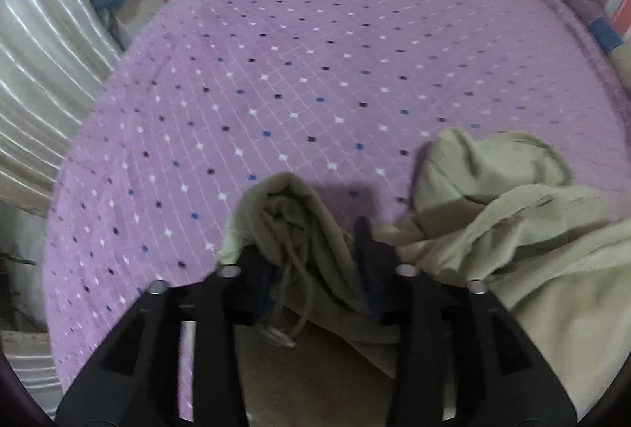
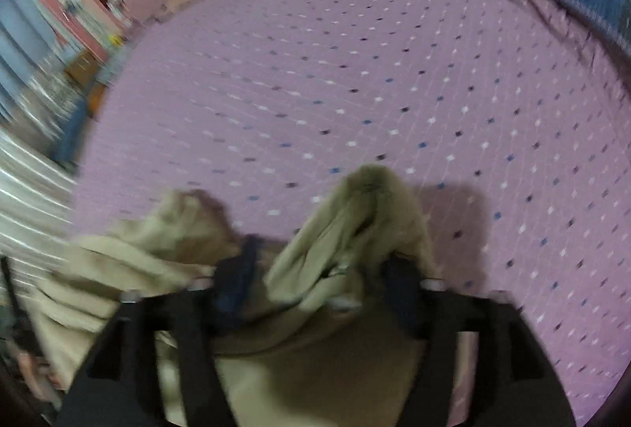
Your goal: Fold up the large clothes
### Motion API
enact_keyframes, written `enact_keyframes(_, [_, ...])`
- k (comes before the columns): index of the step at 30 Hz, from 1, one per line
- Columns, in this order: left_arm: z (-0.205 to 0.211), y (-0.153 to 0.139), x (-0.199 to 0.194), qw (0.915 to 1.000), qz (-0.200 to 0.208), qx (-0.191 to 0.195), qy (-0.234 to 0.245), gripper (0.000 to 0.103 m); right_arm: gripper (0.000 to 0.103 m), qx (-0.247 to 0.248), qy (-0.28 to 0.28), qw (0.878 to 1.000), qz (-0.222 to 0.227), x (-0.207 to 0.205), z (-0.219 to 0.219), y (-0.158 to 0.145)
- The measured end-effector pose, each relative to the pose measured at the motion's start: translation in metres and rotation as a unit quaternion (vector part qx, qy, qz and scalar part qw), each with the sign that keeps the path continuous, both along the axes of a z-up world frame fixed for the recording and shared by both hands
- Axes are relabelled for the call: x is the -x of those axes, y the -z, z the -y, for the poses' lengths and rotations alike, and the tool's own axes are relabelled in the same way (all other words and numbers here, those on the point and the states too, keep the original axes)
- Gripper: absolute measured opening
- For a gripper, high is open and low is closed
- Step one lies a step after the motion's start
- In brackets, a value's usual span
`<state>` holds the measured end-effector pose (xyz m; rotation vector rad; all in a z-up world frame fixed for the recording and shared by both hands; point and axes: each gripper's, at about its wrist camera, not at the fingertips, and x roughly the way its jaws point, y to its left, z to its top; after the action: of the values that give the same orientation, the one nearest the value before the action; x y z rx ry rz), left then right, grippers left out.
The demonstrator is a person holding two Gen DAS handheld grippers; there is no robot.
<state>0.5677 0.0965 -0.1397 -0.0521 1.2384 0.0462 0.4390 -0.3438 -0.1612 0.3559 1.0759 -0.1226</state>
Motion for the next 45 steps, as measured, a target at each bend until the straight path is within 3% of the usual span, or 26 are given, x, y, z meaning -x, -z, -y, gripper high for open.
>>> enact_keyframes(1, [-0.004,-0.008,0.002,0.9997,-0.006,0.023,0.001,0.070,0.082,-0.027,0.006,1.000,0.012,0.008,0.006,-0.011])
enact_keyframes(2, [-0.009,-0.017,0.003,0.9990,-0.010,0.044,0.000,0.080,0.085,-0.040,0.011,0.999,0.018,0.012,0.009,-0.017])
enact_keyframes(4, [-0.016,-0.033,0.006,0.9962,-0.018,0.085,0.002,0.089,0.087,-0.085,0.015,0.996,0.033,0.024,0.014,-0.034])
enact_keyframes(7, [-0.026,-0.055,0.033,0.9952,-0.002,0.098,-0.001,0.094,0.087,-0.094,0.002,0.994,0.056,0.045,0.007,-0.054])
enact_keyframes(9, [-0.024,-0.066,0.051,0.9954,0.020,0.092,0.011,0.096,0.087,-0.064,-0.025,0.994,0.081,0.068,-0.010,-0.069])
enact_keyframes(11, [-0.025,-0.083,0.086,0.9950,0.071,0.070,0.012,0.096,0.087,-0.032,-0.043,0.992,0.110,0.093,-0.027,-0.077])
enact_keyframes(13, [-0.010,-0.090,0.110,0.9913,0.109,0.072,0.020,0.096,0.087,-0.008,-0.054,0.992,0.114,0.108,-0.041,-0.074])
enact_keyframes(16, [0.020,-0.088,0.135,0.9884,0.122,0.074,0.052,0.096,0.086,0.029,-0.077,0.991,0.110,0.117,-0.069,-0.058])
enact_keyframes(18, [0.052,-0.078,0.145,0.9882,0.121,0.053,0.077,0.096,0.085,0.055,-0.087,0.990,0.101,0.114,-0.086,-0.047])
enact_keyframes(19, [0.067,-0.069,0.143,0.9887,0.112,0.049,0.087,0.096,0.083,0.057,-0.091,0.990,0.094,0.113,-0.092,-0.042])
enact_keyframes(21, [0.087,-0.053,0.132,0.9905,0.091,0.043,0.094,0.095,0.059,0.052,-0.103,0.991,0.075,0.105,-0.105,-0.029])
enact_keyframes(23, [0.106,-0.030,0.114,0.9921,0.070,0.040,0.096,0.095,0.053,0.073,-0.103,0.990,0.066,0.092,-0.116,-0.017])
enact_keyframes(25, [0.115,-0.013,0.091,0.9952,0.052,0.021,0.080,0.093,0.038,0.094,-0.101,0.989,0.059,0.080,-0.121,-0.007])
enact_keyframes(30, [0.121,0.015,0.044,0.9970,0.049,-0.025,0.054,0.093,0.032,0.115,-0.107,0.987,0.028,0.036,-0.122,0.026])
enact_keyframes(35, [0.119,0.034,0.026,0.9960,0.058,-0.050,0.047,0.094,0.030,0.143,-0.115,0.983,0.022,0.005,-0.126,0.048])
enact_keyframes(45, [0.119,0.062,-0.008,0.9952,0.085,-0.045,0.022,0.100,0.031,0.152,-0.104,0.981,0.054,-0.024,-0.129,0.077])
